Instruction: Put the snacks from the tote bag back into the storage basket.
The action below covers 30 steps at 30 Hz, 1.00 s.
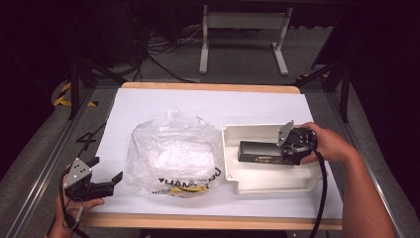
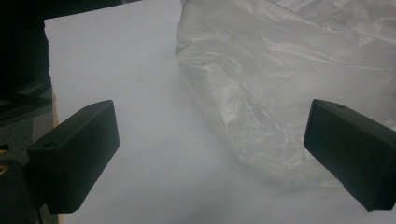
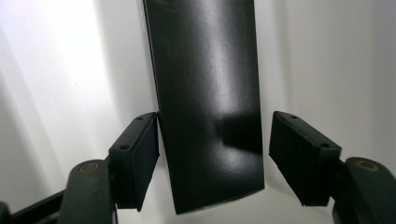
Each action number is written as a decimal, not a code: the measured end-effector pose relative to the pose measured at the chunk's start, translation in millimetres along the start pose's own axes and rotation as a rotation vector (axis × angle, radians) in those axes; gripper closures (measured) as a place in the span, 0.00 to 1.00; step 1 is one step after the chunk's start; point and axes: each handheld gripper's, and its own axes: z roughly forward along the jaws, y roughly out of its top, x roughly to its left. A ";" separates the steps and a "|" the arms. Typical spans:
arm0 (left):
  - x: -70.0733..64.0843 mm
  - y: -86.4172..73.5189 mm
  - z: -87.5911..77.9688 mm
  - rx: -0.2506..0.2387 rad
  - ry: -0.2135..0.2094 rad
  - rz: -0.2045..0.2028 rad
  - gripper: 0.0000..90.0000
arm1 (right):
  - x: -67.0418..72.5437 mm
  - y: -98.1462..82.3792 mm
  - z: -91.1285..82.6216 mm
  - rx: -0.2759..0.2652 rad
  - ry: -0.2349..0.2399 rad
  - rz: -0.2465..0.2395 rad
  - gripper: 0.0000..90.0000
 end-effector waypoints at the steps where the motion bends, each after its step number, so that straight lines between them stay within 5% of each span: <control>1: -0.1 0.1 0.1 0.000 0.000 0.002 0.05 | -0.3 -1.5 -0.4 -0.002 -0.006 0.003 0.37; 19: 1.8 -0.8 -0.3 0.001 0.004 -0.003 0.05 | 2.0 -17.4 -12.2 -0.078 -0.068 0.073 0.30; 23: 0.9 -0.5 -0.8 0.002 0.004 0.000 0.05 | 6.6 -22.9 -21.0 -0.153 -0.105 0.113 0.23; 30: 1.7 -0.4 -0.6 -0.002 0.008 -0.002 0.05 | 14.4 -31.8 -26.8 -0.203 -0.199 0.170 0.14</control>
